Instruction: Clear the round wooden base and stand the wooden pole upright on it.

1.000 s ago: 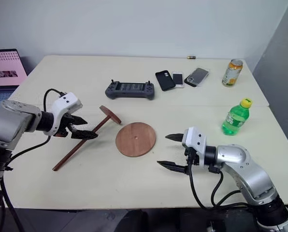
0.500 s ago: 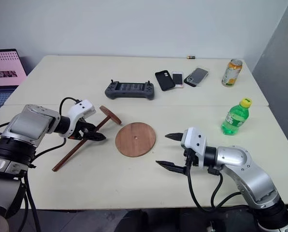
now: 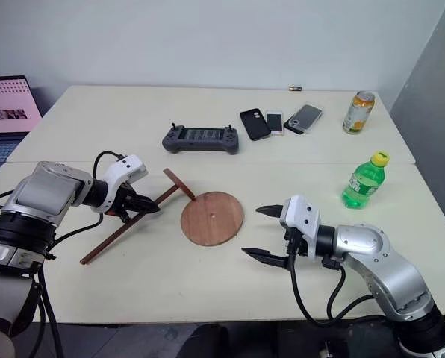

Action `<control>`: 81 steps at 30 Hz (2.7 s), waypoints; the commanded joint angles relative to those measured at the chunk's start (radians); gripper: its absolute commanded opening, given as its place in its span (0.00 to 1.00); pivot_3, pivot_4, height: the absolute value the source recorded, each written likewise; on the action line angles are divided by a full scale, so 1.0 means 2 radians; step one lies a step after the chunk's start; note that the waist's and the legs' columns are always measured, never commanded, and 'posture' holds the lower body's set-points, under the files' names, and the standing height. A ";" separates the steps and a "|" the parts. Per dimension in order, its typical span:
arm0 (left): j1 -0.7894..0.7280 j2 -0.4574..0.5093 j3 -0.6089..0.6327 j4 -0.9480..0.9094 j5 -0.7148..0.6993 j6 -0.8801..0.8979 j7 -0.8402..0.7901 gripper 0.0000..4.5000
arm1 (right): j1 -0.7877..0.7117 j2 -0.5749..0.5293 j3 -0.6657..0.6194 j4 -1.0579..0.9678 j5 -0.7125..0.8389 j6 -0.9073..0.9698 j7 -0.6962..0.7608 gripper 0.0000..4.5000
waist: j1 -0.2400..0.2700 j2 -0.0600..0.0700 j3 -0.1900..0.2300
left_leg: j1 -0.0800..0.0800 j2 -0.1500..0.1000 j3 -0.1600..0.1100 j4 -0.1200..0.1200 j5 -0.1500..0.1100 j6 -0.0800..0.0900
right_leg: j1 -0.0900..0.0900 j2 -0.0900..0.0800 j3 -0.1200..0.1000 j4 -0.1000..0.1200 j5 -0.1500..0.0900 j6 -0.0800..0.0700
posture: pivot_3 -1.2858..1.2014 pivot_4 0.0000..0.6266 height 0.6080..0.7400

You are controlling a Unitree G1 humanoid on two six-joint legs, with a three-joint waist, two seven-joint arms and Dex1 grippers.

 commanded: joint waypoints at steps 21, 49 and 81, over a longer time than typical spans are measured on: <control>0.060 -0.243 0.257 -0.271 -0.141 -0.137 0.274 0.06 | 0.012 -0.048 -0.068 -0.036 0.004 0.013 -0.007 1.00 | 0.000 0.000 0.000 | 0.000 0.000 0.001 0.001 0.001 -0.001 | 0.000 -0.001 0.001 0.000 0.001 0.001 | 0.52 0.24 1.00; 0.169 -0.327 0.220 -0.285 -0.175 -0.281 0.285 0.06 | 0.018 -0.017 -0.011 -0.041 -0.054 0.034 -0.053 1.00 | 0.003 0.000 0.000 | 0.000 0.000 0.001 0.001 0.001 -0.001 | 0.001 -0.001 0.001 0.000 0.001 0.001 | 0.52 0.24 1.00; 0.224 -0.316 0.193 -0.256 -0.158 -0.338 0.269 0.06 | 0.007 -0.025 -0.017 -0.055 -0.022 0.050 -0.021 1.00 | 0.003 0.000 0.000 | 0.001 0.000 0.001 0.001 0.000 0.000 | 0.001 -0.001 0.001 0.000 0.001 0.001 | 0.52 0.24 1.00</control>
